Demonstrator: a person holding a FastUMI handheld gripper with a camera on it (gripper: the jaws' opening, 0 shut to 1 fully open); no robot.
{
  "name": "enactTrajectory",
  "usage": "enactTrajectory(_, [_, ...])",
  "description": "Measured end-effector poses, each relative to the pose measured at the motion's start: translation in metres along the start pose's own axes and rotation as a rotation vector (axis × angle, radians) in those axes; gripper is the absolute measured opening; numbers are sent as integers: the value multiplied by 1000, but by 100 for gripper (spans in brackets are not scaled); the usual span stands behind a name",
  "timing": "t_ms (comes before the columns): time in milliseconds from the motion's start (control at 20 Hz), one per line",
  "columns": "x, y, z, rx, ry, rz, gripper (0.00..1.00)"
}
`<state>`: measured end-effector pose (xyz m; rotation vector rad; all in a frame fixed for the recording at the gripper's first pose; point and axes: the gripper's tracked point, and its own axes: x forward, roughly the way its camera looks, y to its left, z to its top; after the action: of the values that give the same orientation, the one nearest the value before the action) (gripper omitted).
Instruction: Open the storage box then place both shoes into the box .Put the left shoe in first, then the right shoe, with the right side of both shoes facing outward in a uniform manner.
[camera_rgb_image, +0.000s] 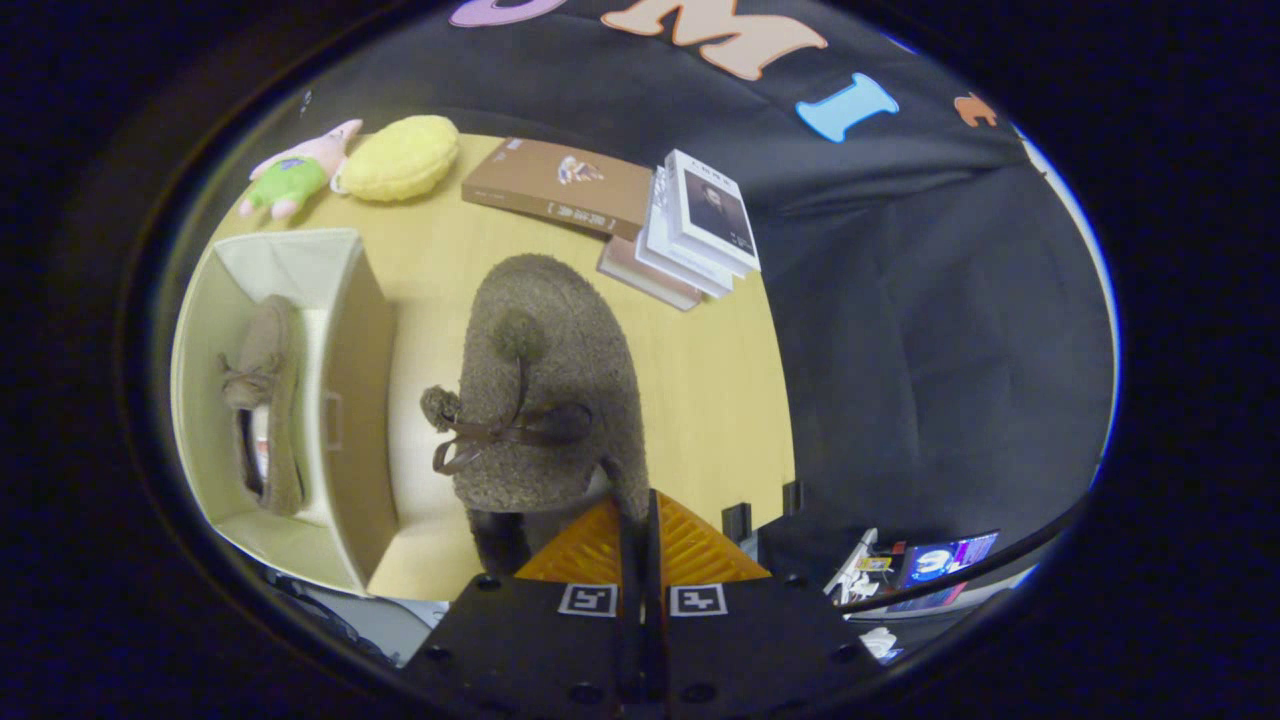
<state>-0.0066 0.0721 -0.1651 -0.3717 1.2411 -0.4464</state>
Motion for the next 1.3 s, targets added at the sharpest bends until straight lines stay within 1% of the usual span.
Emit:
enactTrajectory(300, [-54, 60, 30, -29, -68, 60, 5])
enactTrajectory(450, [-64, 94, 34, -40, -73, 110, 5])
enactTrajectory(550, [-67, 116, 32, -54, -52, 139, 5])
enactTrajectory(700, [-64, 148, 31, -42, -8, 181, 5])
enactTrajectory(800, [-56, 168, 31, -23, 18, 220, 5])
enactTrajectory(1000, [-35, 199, 20, -28, 70, 279, 5])
enactTrajectory(1200, [-15, 204, 8, -47, 105, 276, 5])
enactTrajectory(1250, [-14, 204, 8, -46, 104, 283, 9])
enactTrajectory(1300, [-24, 205, 9, -29, 93, 317, 14])
